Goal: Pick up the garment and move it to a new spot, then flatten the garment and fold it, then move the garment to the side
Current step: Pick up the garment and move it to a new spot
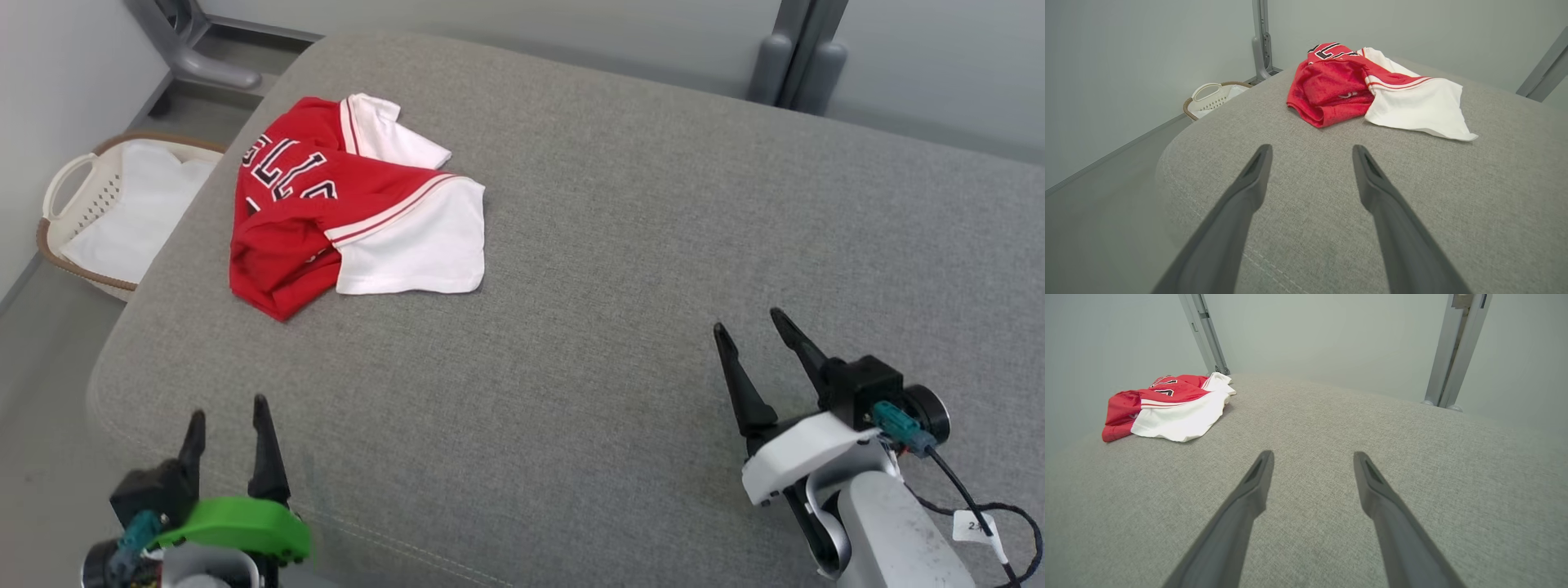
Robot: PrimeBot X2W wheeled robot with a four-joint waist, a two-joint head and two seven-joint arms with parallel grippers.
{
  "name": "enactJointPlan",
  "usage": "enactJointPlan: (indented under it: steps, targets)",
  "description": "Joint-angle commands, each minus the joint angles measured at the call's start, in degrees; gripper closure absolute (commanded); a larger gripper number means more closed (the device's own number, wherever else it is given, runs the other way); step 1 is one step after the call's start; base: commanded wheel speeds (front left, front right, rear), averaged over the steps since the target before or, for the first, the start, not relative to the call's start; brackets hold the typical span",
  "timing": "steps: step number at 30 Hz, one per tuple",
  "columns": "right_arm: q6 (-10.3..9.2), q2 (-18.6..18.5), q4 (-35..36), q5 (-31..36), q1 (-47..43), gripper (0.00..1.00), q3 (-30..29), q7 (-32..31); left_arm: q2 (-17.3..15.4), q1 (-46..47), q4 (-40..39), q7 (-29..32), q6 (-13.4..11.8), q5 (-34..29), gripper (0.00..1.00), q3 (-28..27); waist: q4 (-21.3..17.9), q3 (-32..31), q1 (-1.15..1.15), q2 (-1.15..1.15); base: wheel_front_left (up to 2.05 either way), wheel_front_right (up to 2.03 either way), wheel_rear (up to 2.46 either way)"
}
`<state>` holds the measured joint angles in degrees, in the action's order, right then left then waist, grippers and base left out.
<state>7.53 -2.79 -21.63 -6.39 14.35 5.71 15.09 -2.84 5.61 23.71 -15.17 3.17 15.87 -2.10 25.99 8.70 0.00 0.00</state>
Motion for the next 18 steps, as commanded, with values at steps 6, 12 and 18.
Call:
enactJointPlan:
  steps: [6,12,18]
  targets:
    - [-0.09,-0.33,2.48,2.89,4.26,0.0,0.19,0.09,-1.76,12.49,5.34,0.05,3.2,-1.21,0.0,-3.78,-3.88,9.09,0.0,0.0,0.0,0.0,0.0]
    - [-0.09,-0.33,4.25,4.47,6.79,0.0,0.56,0.09,-6.12,23.86,12.54,0.03,4.25,-0.35,0.0,-3.93,-6.31,14.51,0.0,0.0,0.0,0.0,0.0]
    - [-0.09,-0.31,5.3,5.68,8.85,0.0,0.14,0.09,-10.32,32.34,19.57,0.03,4.35,3.14,0.0,-1.6,-8.75,18.65,0.0,0.0,0.0,0.0,0.0]
